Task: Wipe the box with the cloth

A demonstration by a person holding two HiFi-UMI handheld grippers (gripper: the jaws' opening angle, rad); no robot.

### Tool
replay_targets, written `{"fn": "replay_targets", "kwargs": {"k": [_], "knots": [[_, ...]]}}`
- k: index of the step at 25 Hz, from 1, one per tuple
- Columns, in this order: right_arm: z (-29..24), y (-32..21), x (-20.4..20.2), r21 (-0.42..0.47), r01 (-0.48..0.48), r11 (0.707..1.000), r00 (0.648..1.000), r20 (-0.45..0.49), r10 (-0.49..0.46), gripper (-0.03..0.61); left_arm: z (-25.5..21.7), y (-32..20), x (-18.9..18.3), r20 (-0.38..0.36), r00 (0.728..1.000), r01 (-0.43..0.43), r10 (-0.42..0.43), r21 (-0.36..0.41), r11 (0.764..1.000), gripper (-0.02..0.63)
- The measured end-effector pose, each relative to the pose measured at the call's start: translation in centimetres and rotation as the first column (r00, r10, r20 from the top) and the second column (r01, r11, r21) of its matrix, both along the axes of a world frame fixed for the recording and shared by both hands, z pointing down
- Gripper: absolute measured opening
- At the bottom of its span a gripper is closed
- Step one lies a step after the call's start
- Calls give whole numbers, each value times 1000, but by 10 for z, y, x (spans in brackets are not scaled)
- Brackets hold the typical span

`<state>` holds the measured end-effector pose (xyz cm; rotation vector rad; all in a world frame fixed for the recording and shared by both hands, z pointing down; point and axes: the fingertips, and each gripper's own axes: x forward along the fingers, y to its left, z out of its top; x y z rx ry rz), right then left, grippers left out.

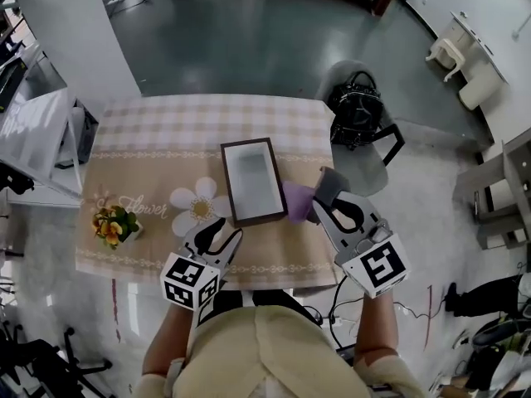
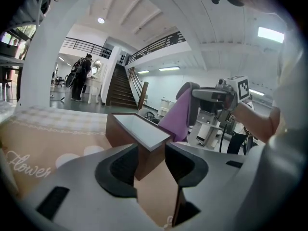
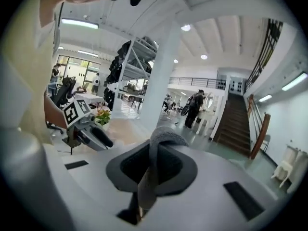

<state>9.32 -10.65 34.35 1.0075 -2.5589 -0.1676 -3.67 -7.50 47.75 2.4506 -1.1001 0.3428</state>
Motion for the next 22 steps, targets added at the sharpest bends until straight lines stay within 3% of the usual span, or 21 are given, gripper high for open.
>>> {"fn": "replay_targets", "kwargs": {"k": [4,7,13,18,22], "knots": [[-48,-15,-10,126,-3,992,998,69,-6,38,-8,1,-14,-2,999,52,-52,18,998,176],[-68,-23,-24,166,59,984,992,104,-77,38,-12,3,-23,-3,996,89,-89,26,996,176],[-71,-41,-84,217,223,950,967,76,-244,38,-17,9,-37,-7,987,163,-163,43,986,176],[-60,-50,-127,197,321,927,941,44,-335,38,-24,13,-49,-8,976,219,-219,64,974,176],[-47,-62,-154,171,398,901,918,-63,-393,38,-24,18,-59,-8,965,263,-263,64,963,176]]}}
